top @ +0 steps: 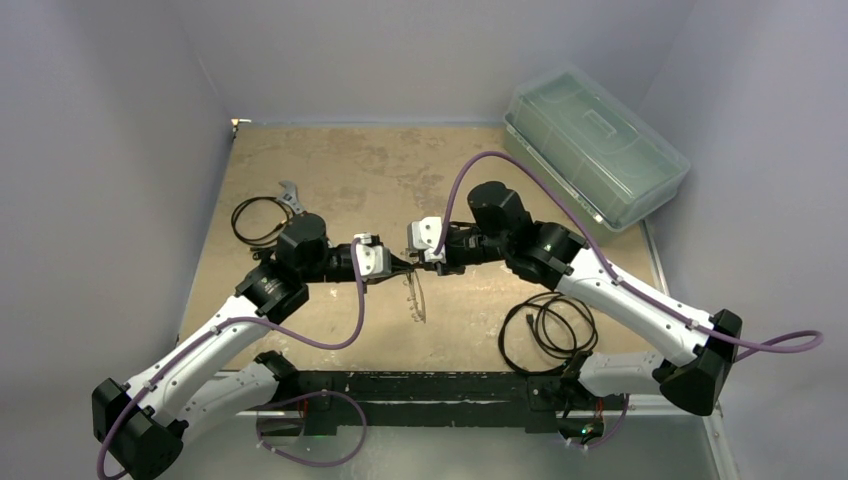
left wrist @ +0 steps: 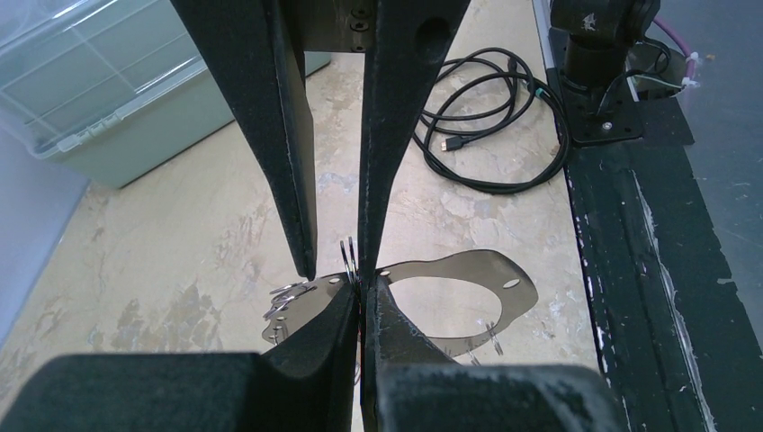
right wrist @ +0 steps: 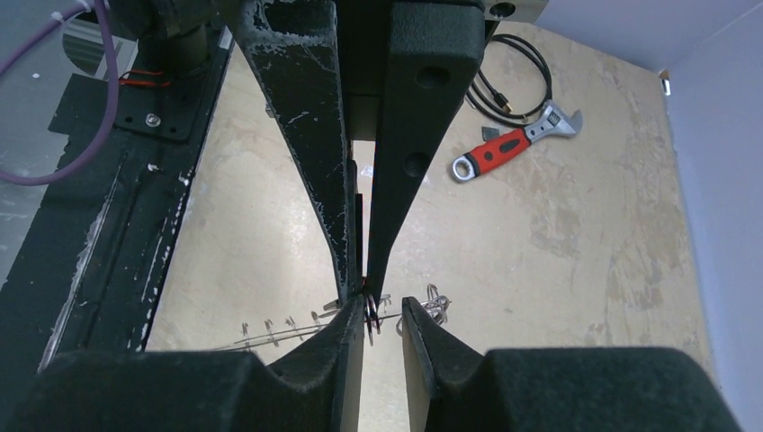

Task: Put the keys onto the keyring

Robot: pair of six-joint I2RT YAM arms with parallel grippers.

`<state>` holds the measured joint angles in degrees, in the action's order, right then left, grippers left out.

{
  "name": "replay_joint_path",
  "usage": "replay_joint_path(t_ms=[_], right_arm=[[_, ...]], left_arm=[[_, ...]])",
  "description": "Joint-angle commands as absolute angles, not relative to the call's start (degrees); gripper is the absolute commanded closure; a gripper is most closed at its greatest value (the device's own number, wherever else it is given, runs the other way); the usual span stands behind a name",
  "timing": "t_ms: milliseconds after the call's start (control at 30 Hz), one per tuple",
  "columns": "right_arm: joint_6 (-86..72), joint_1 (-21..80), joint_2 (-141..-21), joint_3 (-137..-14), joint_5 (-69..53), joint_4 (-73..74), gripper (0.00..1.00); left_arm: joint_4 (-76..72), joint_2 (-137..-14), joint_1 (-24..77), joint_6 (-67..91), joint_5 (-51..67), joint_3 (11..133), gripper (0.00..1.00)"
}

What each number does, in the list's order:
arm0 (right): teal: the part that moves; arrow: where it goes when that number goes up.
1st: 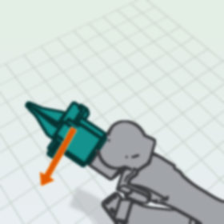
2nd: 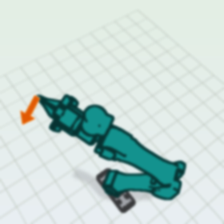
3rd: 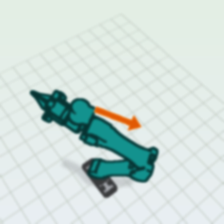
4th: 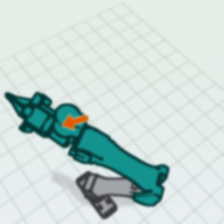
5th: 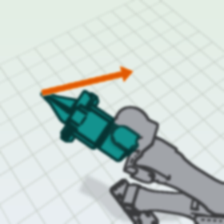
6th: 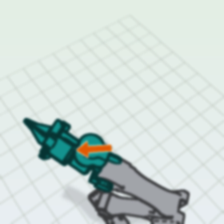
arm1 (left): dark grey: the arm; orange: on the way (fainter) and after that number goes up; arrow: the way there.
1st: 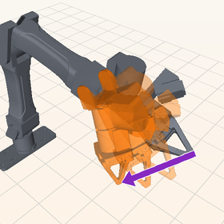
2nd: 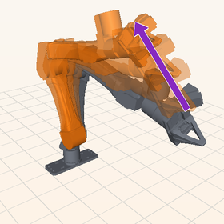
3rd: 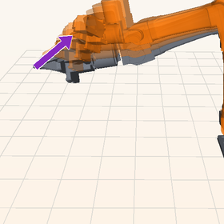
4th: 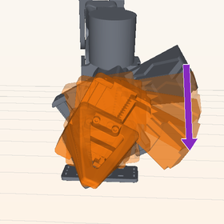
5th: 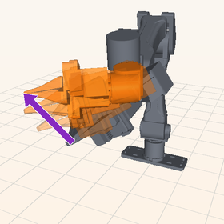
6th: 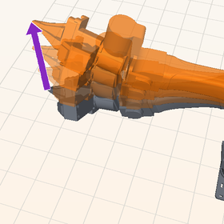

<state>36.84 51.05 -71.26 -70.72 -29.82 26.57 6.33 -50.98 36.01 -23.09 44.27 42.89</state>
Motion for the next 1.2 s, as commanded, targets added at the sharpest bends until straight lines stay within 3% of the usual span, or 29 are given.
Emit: replay_joint_path(t_ms=[0, 233, 500, 600, 700, 800, 1167], right_arm=[[36.2, 51.4, -71.0, -72.9, -31.2, 26.2, 0.77], [35.9, 51.5, -71.4, -72.7, -31.4, 26.1, 0.83], [34.6, 51.8, -71.4, -72.1, -33.2, 24.4, 0.99], [34.4, 51.8, -70.6, -71.7, -32.7, 22.8, 1.0], [33.5, 51.8, -67.5, -68.3, -32.3, 16.9, 1.0], [29.4, 51.8, -62.5, -62.6, -33.2, 4.6, 1.0], [11.7, 50.1, -53.4, -46.6, -34.8, -31.6, 1.0]], left_arm=[[2.4, -50.1, 35.9, -22.3, 46.1, 43.2, 1.0], [2.3, -50.0, 35.9, -22.2, 46.2, 43.1, 1.0], [2.3, -49.6, 35.9, -22.2, 46.3, 43.2, 1.0], [2.2, -48.8, 35.9, -22.3, 46.0, 43.2, 0.99], [1.6, -47.0, 35.9, -22.3, 44.7, 43.0, 0.74], [0.9, -44.1, 35.8, -22.3, 43.1, 42.3, 0.62], [-3.9, -39.6, 35.8, -21.1, 42.5, 41.4, 0.6]])
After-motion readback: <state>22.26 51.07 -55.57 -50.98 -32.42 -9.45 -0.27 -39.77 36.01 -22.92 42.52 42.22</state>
